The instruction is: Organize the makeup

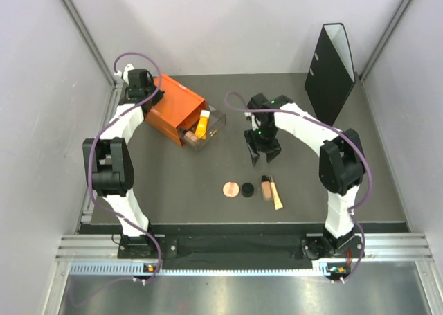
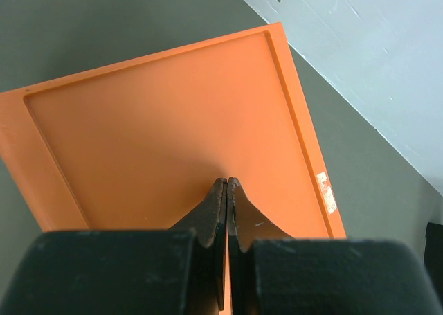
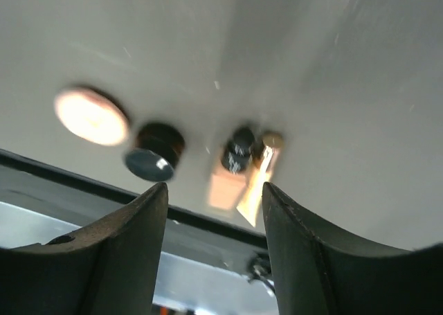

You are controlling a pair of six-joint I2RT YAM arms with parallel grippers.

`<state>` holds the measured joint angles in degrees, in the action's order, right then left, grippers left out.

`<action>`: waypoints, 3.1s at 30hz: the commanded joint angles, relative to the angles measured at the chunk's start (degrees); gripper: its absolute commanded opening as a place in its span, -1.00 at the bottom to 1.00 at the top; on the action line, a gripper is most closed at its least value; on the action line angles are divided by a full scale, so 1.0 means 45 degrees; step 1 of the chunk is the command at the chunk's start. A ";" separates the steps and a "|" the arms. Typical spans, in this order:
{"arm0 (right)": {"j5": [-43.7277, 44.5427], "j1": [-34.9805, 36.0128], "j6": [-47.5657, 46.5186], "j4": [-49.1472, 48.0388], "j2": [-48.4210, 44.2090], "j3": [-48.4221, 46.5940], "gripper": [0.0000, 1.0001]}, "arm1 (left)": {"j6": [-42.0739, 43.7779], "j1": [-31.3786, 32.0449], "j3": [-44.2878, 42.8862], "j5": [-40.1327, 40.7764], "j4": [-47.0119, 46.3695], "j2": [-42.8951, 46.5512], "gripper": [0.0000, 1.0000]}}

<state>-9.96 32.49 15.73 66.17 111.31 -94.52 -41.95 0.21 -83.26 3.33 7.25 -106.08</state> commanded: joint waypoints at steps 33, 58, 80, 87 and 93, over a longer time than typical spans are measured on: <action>0.0670 0.1608 -0.1190 0.1974 0.0831 0.0946 -0.11 | 0.0514 0.0071 0.0905 -0.0057 0.2062 -0.1328 -1.00; 0.0767 0.1862 -0.0877 0.1780 0.2257 0.1200 -0.07 | 0.0690 0.0071 0.0496 -0.0135 0.2218 -0.1777 -1.00; 0.1978 0.1842 -0.1151 0.0510 0.1379 0.2118 -1.00 | 0.0593 0.0071 0.0242 -0.0135 0.2335 -0.1817 -1.00; 0.1275 0.1842 -0.1385 0.0627 0.1632 0.2157 -0.27 | 0.0593 0.0071 0.0183 -0.0096 0.2355 -0.1817 -1.00; 0.1392 0.1842 -0.1385 0.0706 0.0891 0.2079 0.01 | 0.0593 0.0071 0.0163 -0.0155 0.2374 -0.1817 -1.00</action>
<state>-3.81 39.75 9.41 76.05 117.69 -85.49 -41.39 0.21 -85.10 2.00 4.93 -108.64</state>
